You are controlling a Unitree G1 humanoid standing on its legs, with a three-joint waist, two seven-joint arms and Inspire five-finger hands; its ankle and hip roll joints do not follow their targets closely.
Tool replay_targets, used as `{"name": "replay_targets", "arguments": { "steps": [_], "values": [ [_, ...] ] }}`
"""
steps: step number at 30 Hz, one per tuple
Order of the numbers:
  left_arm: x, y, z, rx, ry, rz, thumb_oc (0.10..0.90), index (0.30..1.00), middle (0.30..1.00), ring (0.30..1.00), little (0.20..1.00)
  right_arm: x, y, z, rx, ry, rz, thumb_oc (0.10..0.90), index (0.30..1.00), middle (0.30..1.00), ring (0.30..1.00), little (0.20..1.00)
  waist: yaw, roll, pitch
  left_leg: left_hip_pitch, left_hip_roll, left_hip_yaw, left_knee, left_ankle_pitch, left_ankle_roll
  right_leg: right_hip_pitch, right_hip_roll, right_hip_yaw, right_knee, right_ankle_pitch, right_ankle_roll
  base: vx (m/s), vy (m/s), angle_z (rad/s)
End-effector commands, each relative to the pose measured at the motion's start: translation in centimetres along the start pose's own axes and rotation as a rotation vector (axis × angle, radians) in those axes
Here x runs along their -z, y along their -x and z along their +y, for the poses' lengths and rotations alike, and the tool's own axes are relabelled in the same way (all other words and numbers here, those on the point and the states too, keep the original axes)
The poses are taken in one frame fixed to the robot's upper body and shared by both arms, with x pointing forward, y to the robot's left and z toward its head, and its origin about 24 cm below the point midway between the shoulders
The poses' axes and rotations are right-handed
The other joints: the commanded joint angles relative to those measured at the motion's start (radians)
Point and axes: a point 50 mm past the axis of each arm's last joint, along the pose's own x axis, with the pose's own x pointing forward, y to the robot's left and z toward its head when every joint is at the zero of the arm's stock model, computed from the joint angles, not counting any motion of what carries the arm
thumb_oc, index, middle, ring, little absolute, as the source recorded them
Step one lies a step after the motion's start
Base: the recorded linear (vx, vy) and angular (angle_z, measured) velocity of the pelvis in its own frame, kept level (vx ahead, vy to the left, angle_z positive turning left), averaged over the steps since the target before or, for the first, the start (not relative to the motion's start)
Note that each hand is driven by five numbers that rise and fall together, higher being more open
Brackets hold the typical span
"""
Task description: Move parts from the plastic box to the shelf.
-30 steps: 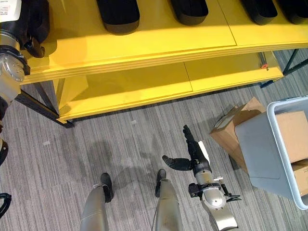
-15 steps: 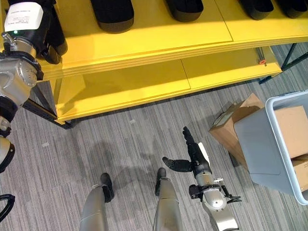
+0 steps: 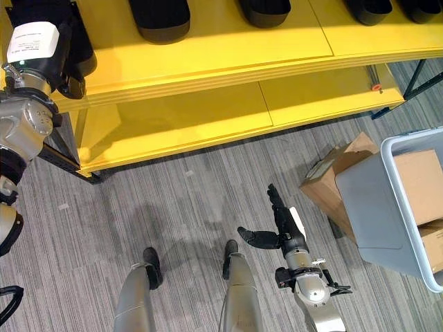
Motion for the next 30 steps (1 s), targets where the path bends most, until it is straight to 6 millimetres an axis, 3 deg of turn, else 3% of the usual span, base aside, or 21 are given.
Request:
{"name": "replay_targets", "arguments": {
  "steps": [1, 10, 11, 12, 13, 19, 20, 22, 23, 24, 26, 27, 29, 30],
  "values": [
    [3.8, 0.1, 3.9, -0.143, 0.044, 0.108, 0.900, 1.000, 1.000, 1.000, 1.000, -3.9, -0.2, -2.2, 0.071, -0.007, -0.218, 0.900, 1.000, 1.000, 1.000, 1.000, 0.002, 0.044, -0.063, 0.040, 0.042, -0.044, -0.149, 0.050, -0.037, 0.116, 0.026, -0.018, 0.018, -0.126, -0.024, 0.00, 0.000, 0.00],
    [4.4, 3.3, 2.4, -0.217, 0.308, 0.002, 0.900, 1.000, 1.000, 1.000, 1.000, -3.4, 0.1, -2.9, 0.131, 0.000, -0.205, 0.900, 1.000, 1.000, 1.000, 1.000, 0.061, 0.045, -0.055, 0.172, 0.040, -0.057, -0.214, 0.067, -0.053, 0.262, 0.041, -0.049, -0.049, -0.127, -0.030, -0.01, -0.045, 0.07],
    [4.5, 3.8, 2.1, -0.218, 0.317, -0.004, 0.900, 1.000, 1.000, 1.000, 1.000, -3.4, 0.1, -2.9, 0.132, 0.005, -0.207, 0.900, 1.000, 1.000, 1.000, 1.000, 0.065, 0.049, -0.050, 0.180, 0.040, -0.054, -0.232, 0.100, -0.045, 0.271, 0.044, -0.061, -0.066, -0.101, -0.038, 0.00, -0.055, 0.13],
    [4.8, 4.5, 1.4, -0.203, 0.316, -0.009, 0.900, 1.000, 1.000, 1.000, 1.000, -3.3, 0.1, -2.9, 0.131, 0.006, -0.201, 0.900, 1.000, 1.000, 1.000, 1.000, 0.068, 0.047, -0.050, 0.212, 0.040, -0.062, -0.241, 0.081, -0.055, 0.308, 0.051, -0.058, -0.080, -0.120, -0.033, -0.09, -0.042, 0.11],
    [4.7, 5.0, 1.1, -0.196, 0.322, -0.031, 0.900, 1.000, 1.000, 1.000, 1.000, -3.3, 0.2, -3.0, 0.135, 0.014, -0.201, 0.900, 1.000, 1.000, 1.000, 1.000, 0.073, 0.050, -0.045, 0.222, 0.039, -0.061, -0.263, 0.114, -0.048, 0.324, 0.055, -0.070, -0.102, -0.097, -0.040, -0.01, -0.072, 0.09],
    [5.4, 9.5, -2.1, -0.104, 0.441, -0.060, 0.900, 1.000, 1.000, 1.000, 1.000, -3.1, 0.4, -3.4, 0.142, 0.038, -0.183, 0.900, 1.000, 1.000, 1.000, 1.000, 0.099, 0.058, -0.045, 0.341, 0.042, -0.071, -0.343, 0.152, -0.062, 0.457, 0.077, -0.091, -0.177, -0.095, -0.046, 0.00, -0.056, 0.11],
    [5.5, 9.5, -2.1, -0.104, 0.441, -0.059, 0.900, 1.000, 1.000, 1.000, 1.000, -3.1, 0.4, -3.4, 0.141, 0.039, -0.183, 0.900, 1.000, 1.000, 1.000, 1.000, 0.098, 0.058, -0.044, 0.342, 0.042, -0.071, -0.343, 0.152, -0.062, 0.459, 0.078, -0.092, -0.177, -0.095, -0.046, 0.01, -0.068, 0.08],
    [5.6, 12.2, -4.4, -0.037, 0.533, -0.052, 0.900, 1.000, 1.000, 1.000, 1.000, -2.8, 0.5, -3.5, 0.134, 0.047, -0.168, 0.900, 1.000, 1.000, 1.000, 1.000, 0.115, 0.063, -0.052, 0.401, 0.056, -0.069, -0.390, 0.175, -0.071, 0.512, 0.096, -0.102, -0.211, -0.095, -0.052, 0.01, -0.071, 0.02],
    [5.7, 12.4, -4.4, -0.037, 0.533, -0.048, 0.900, 1.000, 1.000, 1.000, 1.000, -2.9, 0.5, -3.5, 0.131, 0.048, -0.167, 0.900, 1.000, 1.000, 1.000, 1.000, 0.111, 0.064, -0.050, 0.407, 0.056, -0.069, -0.393, 0.177, -0.071, 0.517, 0.097, -0.102, -0.214, -0.094, -0.052, 0.02, -0.092, -0.01],
    [5.2, 15.0, -6.5, 0.023, 0.665, -0.037, 0.900, 1.000, 1.000, 1.000, 1.000, -2.6, 0.7, -3.6, 0.117, 0.058, -0.151, 0.900, 1.000, 1.000, 1.000, 1.000, 0.122, 0.071, -0.059, 0.463, 0.072, -0.067, -0.446, 0.207, -0.080, 0.562, 0.119, -0.110, -0.245, -0.098, -0.060, 0.02, -0.104, -0.08],
    [4.8, 17.1, -7.6, 0.065, 0.744, -0.024, 0.900, 1.000, 1.000, 1.000, 1.000, -2.5, 0.8, -3.6, 0.099, 0.065, -0.144, 0.900, 1.000, 1.000, 1.000, 1.000, 0.127, 0.076, -0.065, 0.511, 0.090, -0.067, -0.499, 0.236, -0.090, 0.600, 0.136, -0.117, -0.269, -0.101, -0.069, 0.03, -0.126, -0.09],
    [3.9, 19.2, -8.5, 0.106, 0.842, -0.024, 0.900, 1.000, 1.000, 1.000, 1.000, -2.5, 1.1, -3.9, 0.086, 0.081, -0.136, 0.900, 1.000, 1.000, 1.000, 1.000, 0.132, 0.085, -0.074, 0.546, 0.111, -0.069, -0.546, 0.267, -0.096, 0.620, 0.153, -0.124, -0.285, -0.099, -0.078, 0.02, -0.121, 0.02],
    [3.6, 20.1, -9.4, 0.126, 0.898, -0.001, 0.900, 1.000, 1.000, 1.000, 1.000, -2.4, 1.0, -3.7, 0.068, 0.078, -0.133, 0.900, 1.000, 1.000, 1.000, 1.000, 0.135, 0.087, -0.074, 0.565, 0.122, -0.068, -0.571, 0.280, -0.094, 0.633, 0.164, -0.124, -0.296, -0.101, -0.085, 0.01, -0.096, 0.01],
    [3.2, 21.6, -9.9, 0.156, 0.986, 0.018, 0.900, 1.000, 1.000, 1.000, 1.000, -2.2, 1.1, -3.7, 0.052, 0.069, -0.119, 0.900, 1.000, 1.000, 1.000, 1.000, 0.143, 0.088, -0.077, 0.599, 0.135, -0.066, -0.605, 0.299, -0.099, 0.644, 0.178, -0.123, -0.295, -0.111, -0.091, 0.03, -0.116, -0.04]
  ]
}}
